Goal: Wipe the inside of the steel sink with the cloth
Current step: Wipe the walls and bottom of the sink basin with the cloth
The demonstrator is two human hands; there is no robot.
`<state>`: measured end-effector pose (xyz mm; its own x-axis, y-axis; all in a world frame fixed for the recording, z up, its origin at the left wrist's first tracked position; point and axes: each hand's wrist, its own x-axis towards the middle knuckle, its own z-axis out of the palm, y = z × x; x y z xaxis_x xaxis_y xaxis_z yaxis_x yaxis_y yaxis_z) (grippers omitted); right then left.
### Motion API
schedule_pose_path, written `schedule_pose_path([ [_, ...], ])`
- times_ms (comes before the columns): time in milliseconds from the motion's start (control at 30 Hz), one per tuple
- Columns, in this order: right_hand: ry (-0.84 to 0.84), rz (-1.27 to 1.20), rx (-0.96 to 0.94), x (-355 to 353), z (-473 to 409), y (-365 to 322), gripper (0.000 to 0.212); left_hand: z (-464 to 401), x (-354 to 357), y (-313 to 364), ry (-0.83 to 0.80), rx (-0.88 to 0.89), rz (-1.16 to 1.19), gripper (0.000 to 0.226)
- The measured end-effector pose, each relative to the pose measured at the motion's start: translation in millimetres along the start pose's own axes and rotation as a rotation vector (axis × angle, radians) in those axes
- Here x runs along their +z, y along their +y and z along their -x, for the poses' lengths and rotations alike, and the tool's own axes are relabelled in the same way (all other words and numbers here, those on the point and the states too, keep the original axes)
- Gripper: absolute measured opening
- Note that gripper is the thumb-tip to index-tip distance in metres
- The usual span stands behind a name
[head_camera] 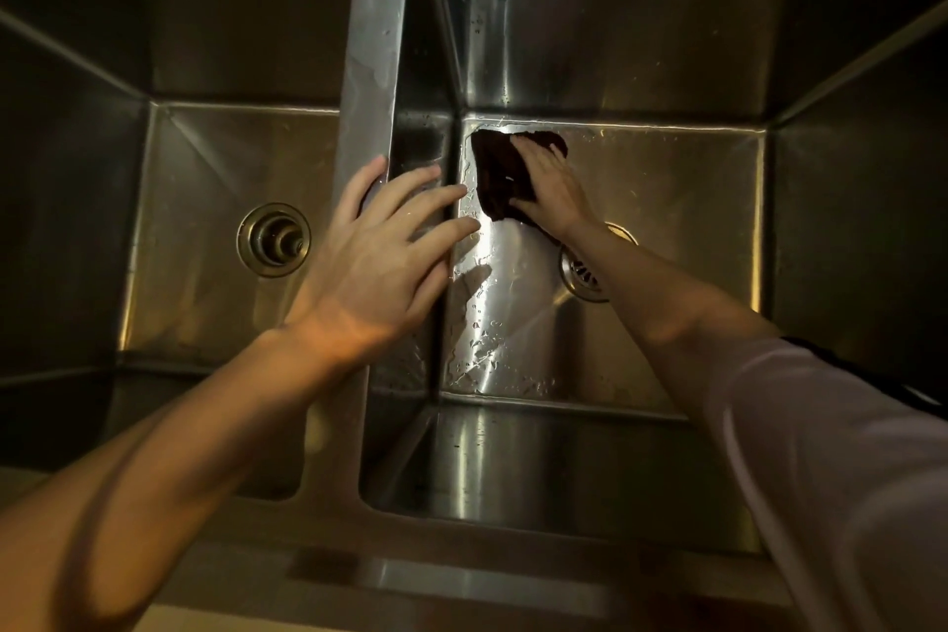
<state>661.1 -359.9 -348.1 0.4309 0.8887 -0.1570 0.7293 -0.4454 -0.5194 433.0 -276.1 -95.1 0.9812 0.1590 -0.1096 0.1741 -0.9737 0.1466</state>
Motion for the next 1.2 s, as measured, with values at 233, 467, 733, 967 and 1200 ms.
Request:
schedule_pose_path([
  [233, 0.046, 0.012, -0.121, 23, 67, 6, 0.057, -1, -4, 1, -0.038, 0.012, 0.003, 0.045],
  [467, 0.055, 0.085, -0.099, 5, 27, 19, 0.044, 0, -1, -1, -0.059, 0.021, -0.005, 0.043],
  [733, 0.121, 0.043, -0.032, 24, 48, -7, 0.043, 1, 3, -4, -0.020, 0.033, 0.010, 0.039],
  [967, 0.050, 0.007, 0.012, 5, 10, 3, 0.041, 0, 1, -3, -0.057, 0.024, -0.013, 0.041],
  [1200, 0.081, -0.027, 0.008, 16, 32, -16, 0.045, -1, -4, 1, -0.045, 0.015, 0.021, 0.044],
])
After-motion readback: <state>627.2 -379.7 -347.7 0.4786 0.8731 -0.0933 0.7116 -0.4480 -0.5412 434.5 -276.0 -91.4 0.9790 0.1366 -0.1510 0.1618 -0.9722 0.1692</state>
